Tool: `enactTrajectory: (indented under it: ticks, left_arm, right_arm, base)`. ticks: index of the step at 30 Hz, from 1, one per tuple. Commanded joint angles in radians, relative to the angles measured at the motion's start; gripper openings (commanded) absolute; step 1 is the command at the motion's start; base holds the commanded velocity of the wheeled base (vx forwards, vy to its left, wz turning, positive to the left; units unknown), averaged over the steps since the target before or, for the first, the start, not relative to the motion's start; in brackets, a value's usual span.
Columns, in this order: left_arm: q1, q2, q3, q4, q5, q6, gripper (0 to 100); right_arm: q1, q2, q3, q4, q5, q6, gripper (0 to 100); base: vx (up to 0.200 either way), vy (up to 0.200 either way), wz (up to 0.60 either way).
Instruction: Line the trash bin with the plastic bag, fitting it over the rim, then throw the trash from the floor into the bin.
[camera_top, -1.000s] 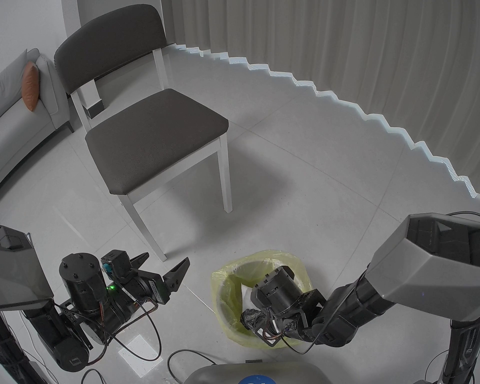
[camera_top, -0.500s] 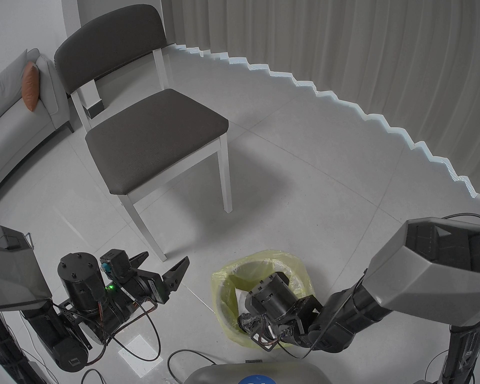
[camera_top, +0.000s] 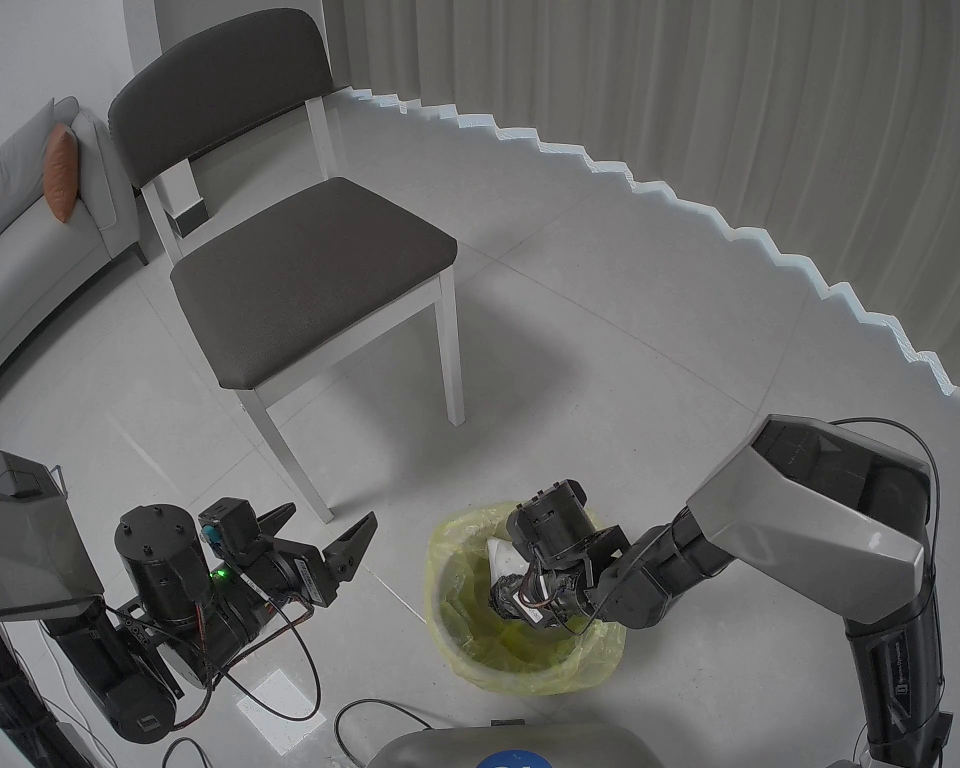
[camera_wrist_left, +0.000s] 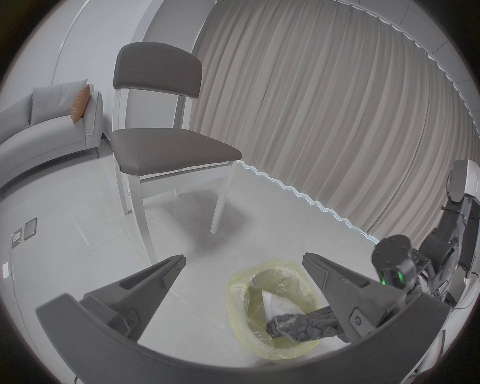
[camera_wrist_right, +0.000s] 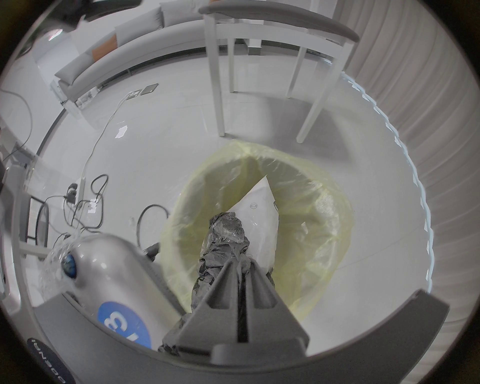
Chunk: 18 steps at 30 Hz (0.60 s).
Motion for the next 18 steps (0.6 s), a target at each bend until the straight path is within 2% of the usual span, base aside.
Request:
enactTrajectory:
  ticks: [1,13,18]
  left_arm:
    - [0.001,0.007,-0.001,-0.01,0.0,-0.001,100]
    - [-0.001,0.007,0.0,-0.01,0.0,-0.004,100]
    - [-0.001,0.007,-0.001,-0.01,0.0,-0.004,100]
  right_arm:
    - [-0.038,0.06,-0.062,0.001,-0.006,0.001,0]
    - [-0.014,-0.011,0.032,-0.006,-0.006,0.001,0]
    - [0.001,-0.097,0.039,0.001,-0.009,-0.011,0]
  base:
    - [0.0,0.0,0.0]
    - [0.0,0.0,0.0]
    - [0.0,0.0,0.0]
